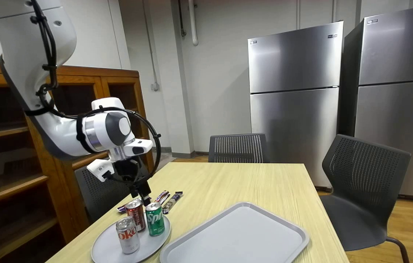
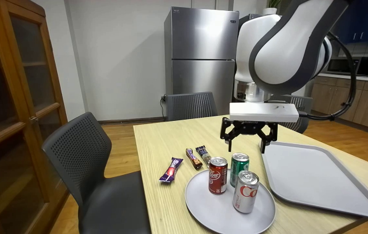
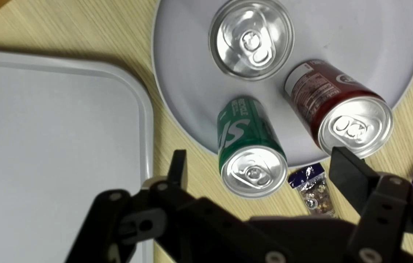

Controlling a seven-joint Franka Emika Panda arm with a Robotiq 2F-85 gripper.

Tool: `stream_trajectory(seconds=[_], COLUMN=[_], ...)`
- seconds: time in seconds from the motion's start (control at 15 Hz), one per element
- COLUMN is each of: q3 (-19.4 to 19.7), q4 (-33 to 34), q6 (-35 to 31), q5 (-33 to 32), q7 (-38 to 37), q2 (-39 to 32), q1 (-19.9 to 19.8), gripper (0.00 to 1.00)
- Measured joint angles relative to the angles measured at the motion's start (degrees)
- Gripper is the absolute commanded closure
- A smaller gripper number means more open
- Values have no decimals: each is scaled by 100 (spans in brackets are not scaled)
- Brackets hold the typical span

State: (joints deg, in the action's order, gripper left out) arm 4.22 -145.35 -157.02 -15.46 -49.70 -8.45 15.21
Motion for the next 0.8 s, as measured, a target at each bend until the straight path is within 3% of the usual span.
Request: stream_trajectory(seconds=[0.8], q3=[32], q4=[-6], q6=[-74], q5=[-251], q7=[262], q2=[402], q1=[-779], gripper=[0])
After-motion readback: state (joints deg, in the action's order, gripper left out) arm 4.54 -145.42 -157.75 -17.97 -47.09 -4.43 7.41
